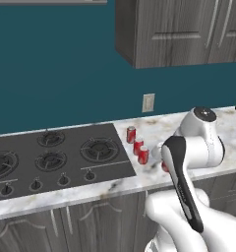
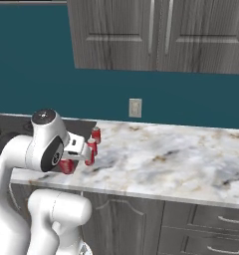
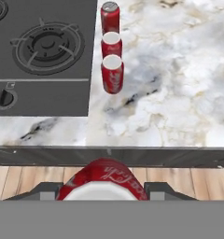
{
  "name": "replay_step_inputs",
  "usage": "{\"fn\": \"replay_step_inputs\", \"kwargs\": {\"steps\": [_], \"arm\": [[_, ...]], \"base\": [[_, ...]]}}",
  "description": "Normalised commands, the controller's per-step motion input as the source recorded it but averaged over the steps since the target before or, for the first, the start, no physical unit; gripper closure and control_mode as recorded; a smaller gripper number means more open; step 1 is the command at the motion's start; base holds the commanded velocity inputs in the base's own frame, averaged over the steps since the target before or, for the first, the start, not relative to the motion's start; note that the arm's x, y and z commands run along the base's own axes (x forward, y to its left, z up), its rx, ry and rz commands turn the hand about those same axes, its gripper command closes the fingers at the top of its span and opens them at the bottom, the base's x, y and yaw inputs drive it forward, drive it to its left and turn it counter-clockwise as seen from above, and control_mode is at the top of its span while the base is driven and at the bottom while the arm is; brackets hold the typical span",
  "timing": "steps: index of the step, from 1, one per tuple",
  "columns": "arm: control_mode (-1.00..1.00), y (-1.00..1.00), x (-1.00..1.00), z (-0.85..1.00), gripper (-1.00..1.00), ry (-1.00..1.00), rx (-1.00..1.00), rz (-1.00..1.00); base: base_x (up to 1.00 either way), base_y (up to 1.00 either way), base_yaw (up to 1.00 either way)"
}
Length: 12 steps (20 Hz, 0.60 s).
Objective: Four empty soda cans are scattered around the kitchen. Gather all the cans and cluster them next to the stove for recycling.
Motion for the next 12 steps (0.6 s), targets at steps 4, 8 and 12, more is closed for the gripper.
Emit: {"fn": "replay_step_inputs", "kwargs": {"steps": [4,8,12], "arm": [[-1.0,0.14,0.0,-0.07,1.0,0.0,0.0,-0.06],[-1.0,0.08,0.01,-0.14,1.0,0.0,0.0,-0.04],[-1.0,0.0,0.05,-0.25,1.0,0.01,0.0,0.0]], "base": [[0.0,0.0,0.0],[0.0,0.0,0.0],[0.0,0.0,0.0]]}}
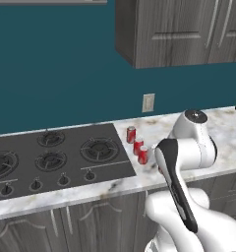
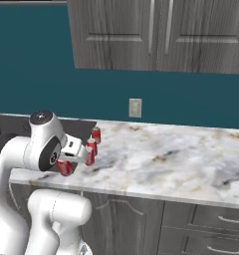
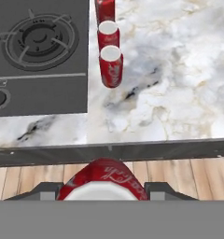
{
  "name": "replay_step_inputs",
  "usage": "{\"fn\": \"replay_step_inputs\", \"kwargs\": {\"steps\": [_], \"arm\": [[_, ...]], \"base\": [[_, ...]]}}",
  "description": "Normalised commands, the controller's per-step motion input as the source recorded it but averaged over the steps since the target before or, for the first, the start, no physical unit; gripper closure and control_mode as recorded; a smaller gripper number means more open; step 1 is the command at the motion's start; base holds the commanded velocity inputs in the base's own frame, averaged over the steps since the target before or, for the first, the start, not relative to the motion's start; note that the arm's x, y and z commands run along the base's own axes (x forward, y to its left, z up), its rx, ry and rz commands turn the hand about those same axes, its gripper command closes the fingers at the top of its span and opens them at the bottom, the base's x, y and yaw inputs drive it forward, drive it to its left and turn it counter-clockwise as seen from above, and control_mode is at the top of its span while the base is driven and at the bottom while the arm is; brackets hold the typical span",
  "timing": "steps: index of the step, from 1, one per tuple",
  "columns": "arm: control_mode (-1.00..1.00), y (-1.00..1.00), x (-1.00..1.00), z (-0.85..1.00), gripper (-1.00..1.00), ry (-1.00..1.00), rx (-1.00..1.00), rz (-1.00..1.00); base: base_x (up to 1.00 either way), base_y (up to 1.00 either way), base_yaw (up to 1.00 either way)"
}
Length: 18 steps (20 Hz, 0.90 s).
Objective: Four empty soda cans are scattered around the kitchen. Gather all the cans and cluster them next to the stove for recycling.
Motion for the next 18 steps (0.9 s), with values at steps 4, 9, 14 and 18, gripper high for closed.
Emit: {"fn": "replay_step_inputs", "kwargs": {"steps": [4,9,14,18], "arm": [[-1.0,0.0,0.09,-0.28,1.0,0.02,0.0,0.0],[-1.0,0.0,0.22,-0.25,1.0,0.05,0.0,0.0],[-1.0,0.0,0.2,-0.17,1.0,0.03,0.0,0.0],[-1.0,0.04,0.24,-0.09,1.0,0.04,0.0,0.0]], "base": [[0.0,0.0,0.0],[0.0,0.0,0.0],[0.0,0.0,0.0],[0.0,0.0,0.0]]}}
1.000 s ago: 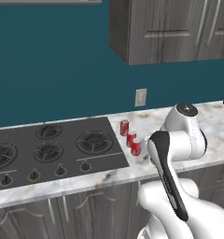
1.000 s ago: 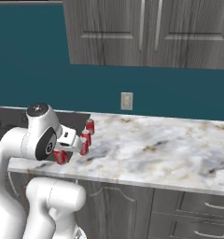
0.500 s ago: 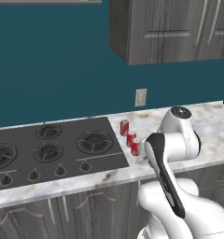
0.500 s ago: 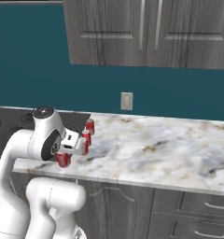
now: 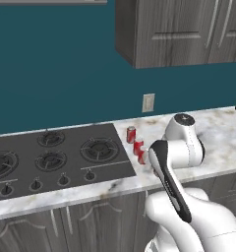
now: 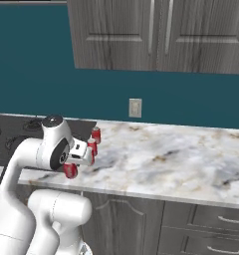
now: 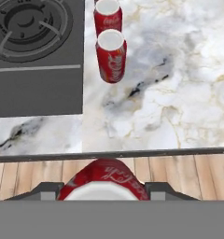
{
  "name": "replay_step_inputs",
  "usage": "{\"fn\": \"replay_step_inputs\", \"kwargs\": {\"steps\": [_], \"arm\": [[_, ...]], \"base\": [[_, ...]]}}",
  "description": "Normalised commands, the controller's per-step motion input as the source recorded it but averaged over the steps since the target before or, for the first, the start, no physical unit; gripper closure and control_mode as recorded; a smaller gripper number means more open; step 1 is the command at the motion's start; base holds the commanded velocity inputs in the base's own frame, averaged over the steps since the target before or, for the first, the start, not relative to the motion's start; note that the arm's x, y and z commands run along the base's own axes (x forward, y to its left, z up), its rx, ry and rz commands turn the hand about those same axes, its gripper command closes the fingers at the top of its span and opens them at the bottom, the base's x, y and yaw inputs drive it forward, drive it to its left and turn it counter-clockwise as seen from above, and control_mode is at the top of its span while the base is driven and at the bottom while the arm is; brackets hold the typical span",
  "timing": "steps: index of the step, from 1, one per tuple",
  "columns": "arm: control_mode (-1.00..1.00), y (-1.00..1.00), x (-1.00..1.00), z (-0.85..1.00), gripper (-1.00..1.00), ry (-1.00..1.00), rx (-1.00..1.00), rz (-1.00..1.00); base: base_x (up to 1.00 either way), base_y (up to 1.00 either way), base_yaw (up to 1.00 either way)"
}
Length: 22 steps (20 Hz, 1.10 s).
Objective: Four empty soda cans are scattered around the kitchen. Gather all the cans and cluster them next to the stove for recycling.
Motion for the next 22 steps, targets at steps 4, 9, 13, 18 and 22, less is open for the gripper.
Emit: {"fn": "replay_step_inputs", "kwargs": {"steps": [4,9,13,18,22], "arm": [[-1.0,0.05,0.23,-0.11,1.0,0.05,0.0,0.0],[-1.0,0.03,0.18,-0.16,1.0,0.1,0.0,0.0],[-1.0,0.01,0.2,-0.1,1.0,0.05,0.0,0.0],[-1.0,0.0,0.21,-0.05,1.0,0.0,0.0,0.0],[-1.0,0.0,0.12,-0.09,1.0,0.01,0.0,0.0]], "base": [[0.0,0.0,0.0],[0.0,0.0,0.0],[0.0,0.0,0.0],[0.0,0.0,0.0],[0.0,0.0,0.0]]}}
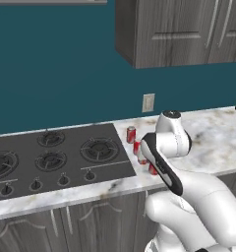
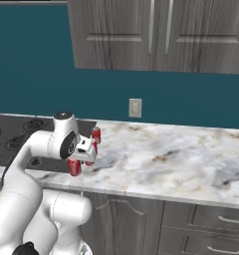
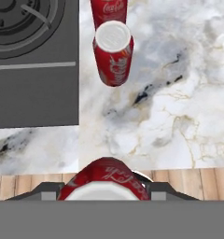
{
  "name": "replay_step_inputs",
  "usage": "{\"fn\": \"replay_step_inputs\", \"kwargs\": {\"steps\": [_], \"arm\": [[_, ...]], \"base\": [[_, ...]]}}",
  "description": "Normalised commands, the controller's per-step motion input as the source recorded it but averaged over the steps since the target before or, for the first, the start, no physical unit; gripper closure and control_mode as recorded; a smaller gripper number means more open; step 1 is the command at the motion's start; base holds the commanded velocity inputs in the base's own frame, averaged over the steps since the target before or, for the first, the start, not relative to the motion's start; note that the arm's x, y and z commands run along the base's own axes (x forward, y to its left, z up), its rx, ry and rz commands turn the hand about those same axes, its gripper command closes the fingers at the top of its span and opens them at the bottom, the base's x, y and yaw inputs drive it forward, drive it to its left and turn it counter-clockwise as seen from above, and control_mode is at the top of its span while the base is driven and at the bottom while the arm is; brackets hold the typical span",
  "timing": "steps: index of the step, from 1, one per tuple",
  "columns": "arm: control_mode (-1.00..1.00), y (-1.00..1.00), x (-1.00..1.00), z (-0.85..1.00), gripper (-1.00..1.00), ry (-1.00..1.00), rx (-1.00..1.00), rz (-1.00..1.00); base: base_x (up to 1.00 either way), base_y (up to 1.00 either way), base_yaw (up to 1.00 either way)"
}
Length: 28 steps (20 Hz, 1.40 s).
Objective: Four empty soda cans are scattered around the kitchen. Gather all the cans and cluster them next to the stove for recycling.
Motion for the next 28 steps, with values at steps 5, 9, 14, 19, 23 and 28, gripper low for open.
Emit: {"fn": "replay_step_inputs", "kwargs": {"steps": [5,9,14,19,23,28], "arm": [[-1.0,0.01,0.01,-0.14,1.0,0.01,0.0,0.0],[-1.0,0.05,0.06,-0.13,1.0,0.02,0.0,0.0],[-1.0,0.05,0.1,-0.18,1.0,0.02,0.0,0.0],[-1.0,0.01,0.12,-0.14,1.0,0.01,0.0,0.0],[-1.0,0.0,0.11,-0.14,1.0,0.01,0.0,0.0],[-1.0,0.0,0.1,-0.14,1.0,0.01,0.0,0.0]], "base": [[0.0,0.0,0.0],[0.0,0.0,0.0],[0.0,0.0,0.0],[0.0,0.0,0.0],[0.0,0.0,0.0],[0.0,0.0,0.0]]}}
